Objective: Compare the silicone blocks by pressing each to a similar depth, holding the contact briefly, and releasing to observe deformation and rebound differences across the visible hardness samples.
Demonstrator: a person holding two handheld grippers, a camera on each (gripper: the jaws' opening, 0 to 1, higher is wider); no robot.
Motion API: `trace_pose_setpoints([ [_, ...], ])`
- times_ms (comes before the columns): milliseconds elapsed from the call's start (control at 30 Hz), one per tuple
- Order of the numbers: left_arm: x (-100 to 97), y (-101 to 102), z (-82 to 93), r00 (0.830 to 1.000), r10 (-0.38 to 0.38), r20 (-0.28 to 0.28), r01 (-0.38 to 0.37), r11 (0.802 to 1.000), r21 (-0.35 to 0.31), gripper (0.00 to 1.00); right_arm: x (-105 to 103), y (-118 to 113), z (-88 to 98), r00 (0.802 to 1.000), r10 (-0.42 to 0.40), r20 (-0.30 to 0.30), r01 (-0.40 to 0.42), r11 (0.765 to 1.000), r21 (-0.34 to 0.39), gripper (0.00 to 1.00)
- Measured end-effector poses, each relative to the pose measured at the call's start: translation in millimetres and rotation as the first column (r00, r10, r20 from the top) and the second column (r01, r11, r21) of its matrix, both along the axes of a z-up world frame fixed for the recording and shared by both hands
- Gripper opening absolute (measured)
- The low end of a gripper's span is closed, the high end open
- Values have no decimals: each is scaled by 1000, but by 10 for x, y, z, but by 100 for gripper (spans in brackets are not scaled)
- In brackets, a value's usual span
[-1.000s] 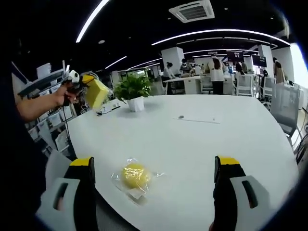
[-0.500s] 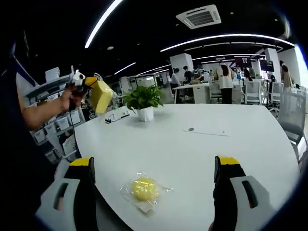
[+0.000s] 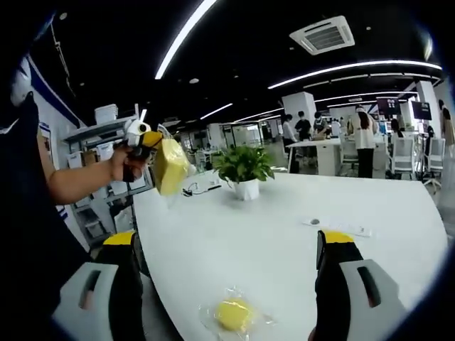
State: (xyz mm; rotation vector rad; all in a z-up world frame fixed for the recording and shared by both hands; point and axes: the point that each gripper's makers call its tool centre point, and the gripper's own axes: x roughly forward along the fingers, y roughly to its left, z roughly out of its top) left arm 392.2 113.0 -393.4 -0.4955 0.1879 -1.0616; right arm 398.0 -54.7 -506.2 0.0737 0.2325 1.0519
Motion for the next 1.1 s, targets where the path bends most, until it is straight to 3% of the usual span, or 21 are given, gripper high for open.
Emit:
trace_pose_setpoints([
  [233, -46, -90, 22, 1000, -27, -8, 27, 1000, -7, 0, -117, 307, 116, 995, 102, 14, -102, 995, 14, 96],
  [600, -218, -298, 89, 995, -97, 28, 97, 995, 3, 0, -207, 632, 530, 974, 225, 40, -228, 965, 128, 96],
  [700, -260, -363, 100, 994, -105, 35, 105, 994, -1, 0, -285, 716, 568, 958, 281, 62, -286, 952, 112, 87],
  [833, -293, -406, 130, 993, -110, 40, 111, 994, -15, 0, -332, 848, 597, 942, 330, 56, -335, 935, 115, 84],
  [1000, -335, -451, 193, 992, -120, 49, 122, 992, -38, 0, -438, 972, 679, 913, 403, 62, -408, 903, 134, 74],
  [1100, -360, -485, 241, 990, -128, 56, 131, 990, -53, 0, -448, 1014, 694, 907, 415, 66, -421, 897, 135, 68],
])
